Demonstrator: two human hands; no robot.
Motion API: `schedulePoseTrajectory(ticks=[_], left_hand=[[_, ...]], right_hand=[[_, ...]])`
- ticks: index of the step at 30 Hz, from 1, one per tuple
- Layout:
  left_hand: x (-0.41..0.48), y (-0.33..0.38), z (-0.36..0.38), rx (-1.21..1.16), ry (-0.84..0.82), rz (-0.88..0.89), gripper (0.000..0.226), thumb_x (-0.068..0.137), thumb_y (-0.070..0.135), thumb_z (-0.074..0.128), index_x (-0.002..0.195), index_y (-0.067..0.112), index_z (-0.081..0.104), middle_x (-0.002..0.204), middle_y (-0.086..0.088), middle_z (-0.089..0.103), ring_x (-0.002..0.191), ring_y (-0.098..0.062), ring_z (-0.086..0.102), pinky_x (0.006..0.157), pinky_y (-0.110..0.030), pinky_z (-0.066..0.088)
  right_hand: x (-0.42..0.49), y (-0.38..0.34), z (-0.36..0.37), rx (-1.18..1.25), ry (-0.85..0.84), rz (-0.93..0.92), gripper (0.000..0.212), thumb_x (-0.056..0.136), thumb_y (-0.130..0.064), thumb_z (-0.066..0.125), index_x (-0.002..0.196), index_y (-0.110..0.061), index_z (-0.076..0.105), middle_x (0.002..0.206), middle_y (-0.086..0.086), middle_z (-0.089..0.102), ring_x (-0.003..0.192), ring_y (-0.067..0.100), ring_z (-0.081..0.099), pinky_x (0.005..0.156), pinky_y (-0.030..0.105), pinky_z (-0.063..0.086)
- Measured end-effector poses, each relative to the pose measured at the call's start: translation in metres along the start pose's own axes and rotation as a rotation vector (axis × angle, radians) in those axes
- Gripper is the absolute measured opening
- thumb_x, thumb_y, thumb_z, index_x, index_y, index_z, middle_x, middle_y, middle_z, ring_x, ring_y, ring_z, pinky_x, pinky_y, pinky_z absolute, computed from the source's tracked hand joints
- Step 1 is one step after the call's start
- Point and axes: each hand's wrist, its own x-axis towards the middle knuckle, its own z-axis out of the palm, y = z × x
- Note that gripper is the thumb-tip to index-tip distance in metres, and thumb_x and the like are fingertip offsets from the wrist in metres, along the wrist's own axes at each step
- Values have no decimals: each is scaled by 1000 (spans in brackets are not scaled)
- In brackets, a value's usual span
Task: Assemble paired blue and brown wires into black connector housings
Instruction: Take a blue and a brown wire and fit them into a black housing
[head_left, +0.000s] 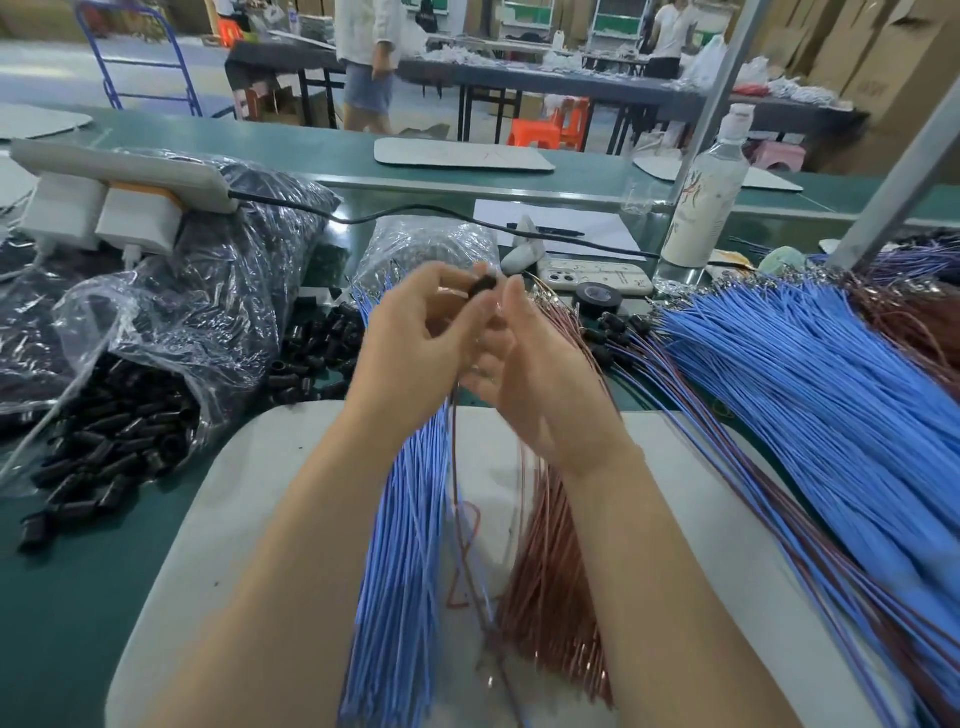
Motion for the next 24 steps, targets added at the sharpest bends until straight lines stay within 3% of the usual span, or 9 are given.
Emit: schedulePoseTrajectory(ticks=[2, 5, 8, 11, 15, 17, 19, 21, 24], left_hand=[[8, 26, -9, -65, 41, 36, 5, 90, 24, 61, 92, 20, 60, 77, 7, 72, 52, -1, 58, 54, -20, 48], [22, 68, -21, -127, 175, 110, 9, 91, 24, 60, 94, 16, 60, 81, 3, 73, 50, 3, 54, 50, -14, 43], [37, 102, -18, -310, 273, 127, 9, 91, 25, 60, 85, 19, 57, 72, 7, 72, 51, 1, 51, 52, -18, 44], [58, 121, 7, -432, 350, 100, 20, 92, 26, 60, 75, 15, 59, 54, 11, 59, 46, -2, 43, 51, -18, 43], [75, 109, 72, -613, 316, -96, 17, 94, 22, 57, 92, 5, 58, 70, -2, 61, 47, -6, 44, 45, -17, 39], [68, 85, 117, -653, 137, -350, 14, 96, 16, 54, 97, 3, 52, 76, -3, 59, 57, -8, 49, 51, -16, 43], [51, 58, 160, -621, -69, -573, 6, 96, 9, 49, 91, 7, 47, 74, -2, 47, 62, -11, 45, 55, -18, 41], [34, 35, 193, -579, -149, -736, 14, 95, 7, 48, 83, 12, 44, 70, -2, 39, 60, -13, 38, 54, -21, 35], [16, 13, 220, -448, -167, -758, 25, 92, 10, 51, 69, 15, 41, 68, -5, 35, 68, -19, 35, 67, -29, 33]], right_hand=[[-3, -11, 10, 16, -102, 65, 45, 92, -49, 39, 117, -17, 58, 100, 9, 64, 88, 21, 65, 89, 39, 51], [-17, -41, 15, -21, -206, 92, 43, 92, -43, 40, 117, -12, 56, 74, 1, 64, 68, 18, 66, 69, 31, 57], [-45, -79, 9, -139, -253, 5, 32, 98, -25, 36, 117, -8, 56, 59, -2, 48, 48, 13, 51, 48, 20, 44], [-81, -118, -9, -266, -131, -43, 29, 96, -19, 40, 116, -8, 58, 53, -6, 35, 39, 5, 32, 38, 14, 28], [-119, -140, -47, -723, 326, -4, 15, 100, -15, 44, 105, -19, 58, 45, -6, 44, 34, 5, 32, 34, 13, 26], [-125, -128, -72, -1043, 580, 107, 9, 99, -19, 46, 95, -19, 53, 52, -5, 58, 40, 9, 47, 39, 19, 38], [-127, -104, -96, -1296, 707, 262, 10, 98, -21, 47, 95, -14, 53, 80, 8, 70, 73, 20, 65, 66, 30, 52], [-129, -76, -111, -1472, 777, 406, 18, 97, -21, 48, 104, -7, 57, 106, 18, 66, 102, 32, 60, 85, 39, 48], [-131, -55, -119, -1506, 902, 450, 23, 94, -24, 51, 109, -8, 59, 113, 18, 63, 109, 34, 56, 85, 39, 45]])
